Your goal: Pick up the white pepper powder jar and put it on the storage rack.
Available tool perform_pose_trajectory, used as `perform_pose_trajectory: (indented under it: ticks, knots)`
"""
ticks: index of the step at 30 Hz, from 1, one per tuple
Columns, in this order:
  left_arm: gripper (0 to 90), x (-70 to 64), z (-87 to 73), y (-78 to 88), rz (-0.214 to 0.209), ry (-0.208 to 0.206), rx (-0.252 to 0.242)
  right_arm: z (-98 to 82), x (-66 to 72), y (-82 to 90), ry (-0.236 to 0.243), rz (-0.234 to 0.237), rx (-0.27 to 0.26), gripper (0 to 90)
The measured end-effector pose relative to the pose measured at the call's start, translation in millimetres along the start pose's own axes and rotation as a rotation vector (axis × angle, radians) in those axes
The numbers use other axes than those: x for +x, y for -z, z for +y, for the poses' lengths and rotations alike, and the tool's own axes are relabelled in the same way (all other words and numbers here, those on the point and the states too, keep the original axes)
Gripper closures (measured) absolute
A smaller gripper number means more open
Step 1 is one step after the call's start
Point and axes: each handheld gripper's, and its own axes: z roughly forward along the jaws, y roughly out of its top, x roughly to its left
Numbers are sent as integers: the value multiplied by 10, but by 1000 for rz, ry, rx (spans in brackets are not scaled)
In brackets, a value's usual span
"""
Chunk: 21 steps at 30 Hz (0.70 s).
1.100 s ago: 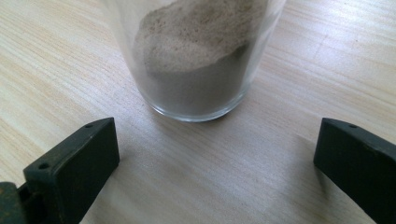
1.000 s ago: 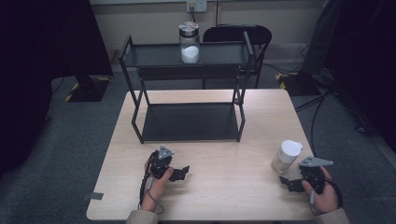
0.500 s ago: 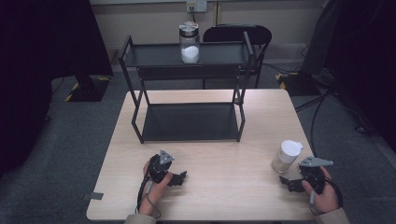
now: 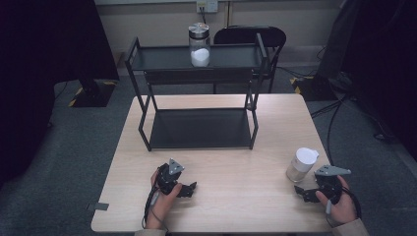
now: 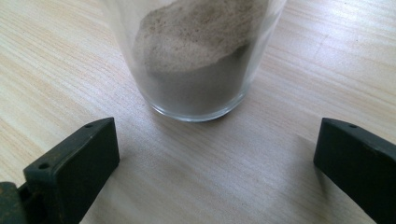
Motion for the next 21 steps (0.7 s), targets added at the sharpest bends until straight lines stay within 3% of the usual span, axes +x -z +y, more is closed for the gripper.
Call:
perform_pose_trajectory:
  ticks: [7, 12, 21]
  knots:
    - [1, -3, -2, 0, 1, 1, -1, 39, -31, 5, 11, 9, 17, 0]
    - [1, -4, -1, 1, 1, 1, 0, 115, 11, 14, 12, -17, 32, 17]
    - [1, -12, -2, 3, 5, 3, 0, 98, -65, 70, -19, 33, -51, 19]
